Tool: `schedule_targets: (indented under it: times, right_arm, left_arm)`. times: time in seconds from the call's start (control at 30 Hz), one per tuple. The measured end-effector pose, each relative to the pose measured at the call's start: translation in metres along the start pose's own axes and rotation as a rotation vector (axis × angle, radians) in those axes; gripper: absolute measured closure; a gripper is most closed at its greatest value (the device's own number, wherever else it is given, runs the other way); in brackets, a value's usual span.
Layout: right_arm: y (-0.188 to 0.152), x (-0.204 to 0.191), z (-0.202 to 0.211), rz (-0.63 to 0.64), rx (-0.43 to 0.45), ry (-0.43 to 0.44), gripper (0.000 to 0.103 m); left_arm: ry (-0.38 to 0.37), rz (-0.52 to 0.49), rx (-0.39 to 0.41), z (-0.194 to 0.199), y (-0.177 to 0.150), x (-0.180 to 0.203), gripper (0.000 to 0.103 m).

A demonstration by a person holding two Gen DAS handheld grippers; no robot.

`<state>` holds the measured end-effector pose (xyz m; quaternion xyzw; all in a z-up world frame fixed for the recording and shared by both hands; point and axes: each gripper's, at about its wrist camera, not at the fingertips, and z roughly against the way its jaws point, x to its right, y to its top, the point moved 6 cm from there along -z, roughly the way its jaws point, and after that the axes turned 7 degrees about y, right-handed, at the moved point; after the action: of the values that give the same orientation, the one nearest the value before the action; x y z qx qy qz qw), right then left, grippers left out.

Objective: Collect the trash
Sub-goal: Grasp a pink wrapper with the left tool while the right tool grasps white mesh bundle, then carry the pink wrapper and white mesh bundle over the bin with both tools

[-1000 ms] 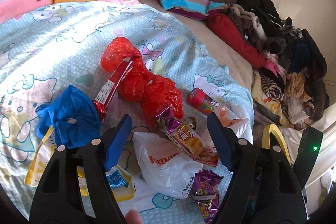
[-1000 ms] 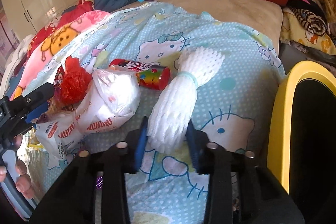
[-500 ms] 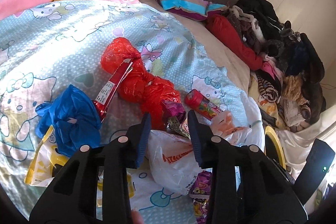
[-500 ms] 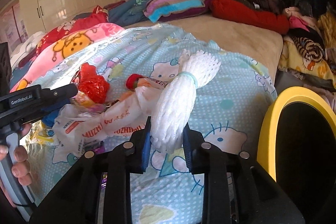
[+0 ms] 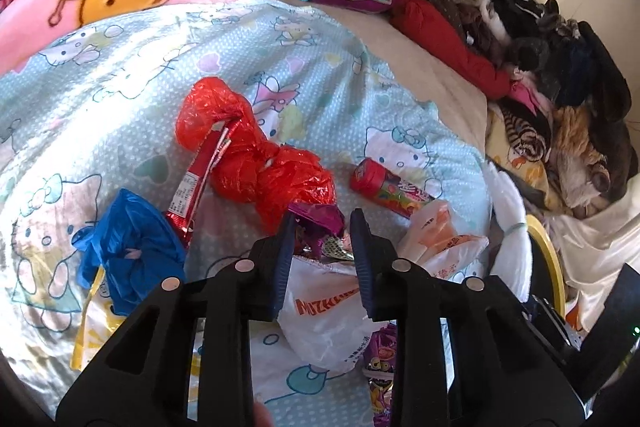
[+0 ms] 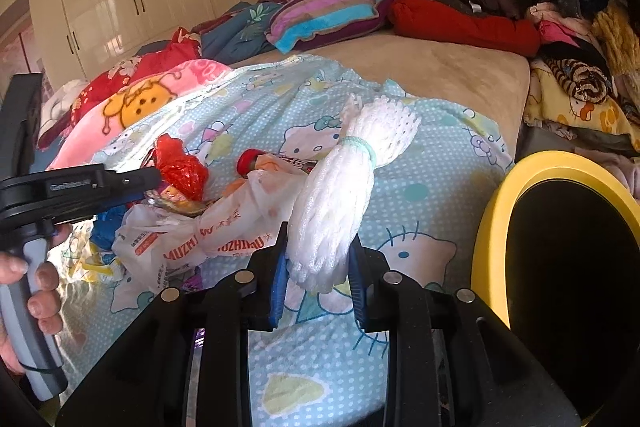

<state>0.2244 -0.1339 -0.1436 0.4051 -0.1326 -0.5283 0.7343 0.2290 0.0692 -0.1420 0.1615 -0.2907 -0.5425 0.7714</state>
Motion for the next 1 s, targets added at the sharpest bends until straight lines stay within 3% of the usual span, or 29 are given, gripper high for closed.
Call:
schedule_targets:
  times: [0.3,0.7,1.0]
  right_arm:
    - [-0.001,0.000,0.014,0.010,0.026,0.002,0.078]
    - [-0.001,0.003,0.046,0.028,0.083,0.023,0.078]
    - [0.009,0.021,0.080,-0.002,0.138,0.027,0.078]
  left_arm:
    - [0.058,-0.011,0.002,-0.007,-0.002,0.001,0.091]
    - [-0.024,-0.042,0.132,0.046,0.011,0.026,0.092]
    - [-0.060,-0.092,0.169,0.064,0.009,0.058,0.092]
